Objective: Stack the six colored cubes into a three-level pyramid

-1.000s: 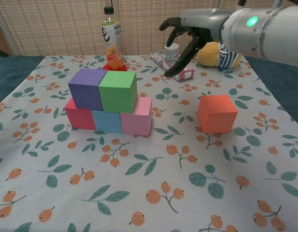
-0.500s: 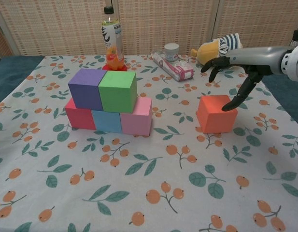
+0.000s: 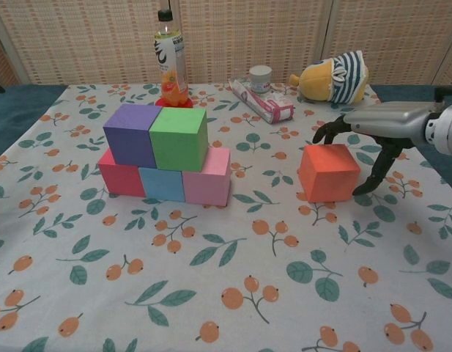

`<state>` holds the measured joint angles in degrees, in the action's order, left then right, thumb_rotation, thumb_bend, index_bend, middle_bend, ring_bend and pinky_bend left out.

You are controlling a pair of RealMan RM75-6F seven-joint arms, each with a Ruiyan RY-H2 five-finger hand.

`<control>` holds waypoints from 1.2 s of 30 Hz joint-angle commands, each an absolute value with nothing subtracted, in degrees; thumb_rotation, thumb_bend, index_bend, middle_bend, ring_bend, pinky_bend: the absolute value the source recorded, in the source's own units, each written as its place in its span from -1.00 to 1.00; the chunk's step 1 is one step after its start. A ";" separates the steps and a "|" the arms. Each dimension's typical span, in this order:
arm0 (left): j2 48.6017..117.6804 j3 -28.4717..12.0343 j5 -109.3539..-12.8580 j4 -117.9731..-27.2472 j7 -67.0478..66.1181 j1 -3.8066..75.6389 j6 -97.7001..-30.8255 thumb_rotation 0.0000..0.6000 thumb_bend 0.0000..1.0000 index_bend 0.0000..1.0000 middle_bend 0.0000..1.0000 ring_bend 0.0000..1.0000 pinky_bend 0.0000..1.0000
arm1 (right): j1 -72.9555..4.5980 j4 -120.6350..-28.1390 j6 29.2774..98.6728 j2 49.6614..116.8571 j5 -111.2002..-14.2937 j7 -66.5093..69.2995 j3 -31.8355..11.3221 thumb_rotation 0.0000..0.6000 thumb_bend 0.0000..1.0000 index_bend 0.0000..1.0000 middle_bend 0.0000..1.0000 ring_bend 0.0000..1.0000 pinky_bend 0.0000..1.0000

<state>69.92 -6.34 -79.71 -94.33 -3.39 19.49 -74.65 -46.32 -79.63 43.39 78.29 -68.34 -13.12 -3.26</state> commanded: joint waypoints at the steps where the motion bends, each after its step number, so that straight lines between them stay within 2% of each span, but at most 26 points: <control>1: 69.88 -6.44 -79.67 -94.37 -3.24 19.45 -74.73 1.00 -0.32 -0.60 -0.79 -0.89 -0.75 | -46.06 -76.67 44.22 80.03 -71.85 -10.38 -2.78 0.71 -0.97 -0.69 -0.60 -0.86 -0.89; 8: 69.71 -6.64 -79.72 -94.41 -2.75 19.73 -74.23 1.00 -0.32 -0.60 -0.80 -0.89 -0.75 | -45.81 -72.31 45.44 82.09 -76.71 -6.46 -2.26 0.71 -0.97 -0.64 -0.60 -0.86 -0.90; 9: 69.61 -6.68 -79.79 -94.36 -2.87 19.81 -74.19 1.00 -0.32 -0.60 -0.80 -0.90 -0.75 | -45.74 -71.57 45.66 82.49 -77.14 -6.13 -2.24 0.74 -0.97 -0.57 -0.60 -0.86 -0.90; 12: 69.34 -6.81 -79.96 -94.44 -2.93 19.89 -74.27 1.00 -0.32 -0.60 -0.80 -0.90 -0.75 | -45.42 -69.68 47.17 83.66 -78.14 -6.12 -2.50 0.98 -0.97 -0.20 -0.60 -0.85 -0.90; 13: 69.31 -6.88 -80.00 -94.46 -2.87 19.88 -74.39 1.00 -0.32 -0.60 -0.80 -0.90 -0.75 | -45.33 -69.47 47.67 83.87 -78.15 -6.11 -2.80 1.00 -0.97 -0.08 -0.60 -0.84 -0.90; 17: 69.39 -6.76 -80.32 -94.52 -2.66 19.87 -74.44 1.00 -0.33 -0.60 -0.80 -0.90 -0.75 | -45.35 -71.66 48.71 82.83 -77.23 -6.04 -4.69 1.00 -0.97 0.11 -0.54 -0.76 -0.87; 28: 70.27 -5.63 -81.49 -94.38 -6.47 20.67 -73.22 1.00 -0.33 -0.59 -0.80 -0.90 -0.75 | -49.02 -92.99 46.00 70.56 -65.72 -11.26 -13.77 1.00 -0.97 0.10 -0.35 -0.55 -0.77; 36: 70.61 -5.46 -81.36 -94.18 -8.37 21.46 -72.04 1.00 -0.33 -0.61 -0.80 -0.90 -0.75 | -56.95 -99.97 42.17 68.30 -49.32 -17.90 -18.02 1.00 -0.97 0.02 -0.24 -0.40 -0.68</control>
<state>70.59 -5.45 -81.37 -94.20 -8.36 21.43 -72.06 -53.20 -97.19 43.85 69.43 -55.10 -14.75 -15.84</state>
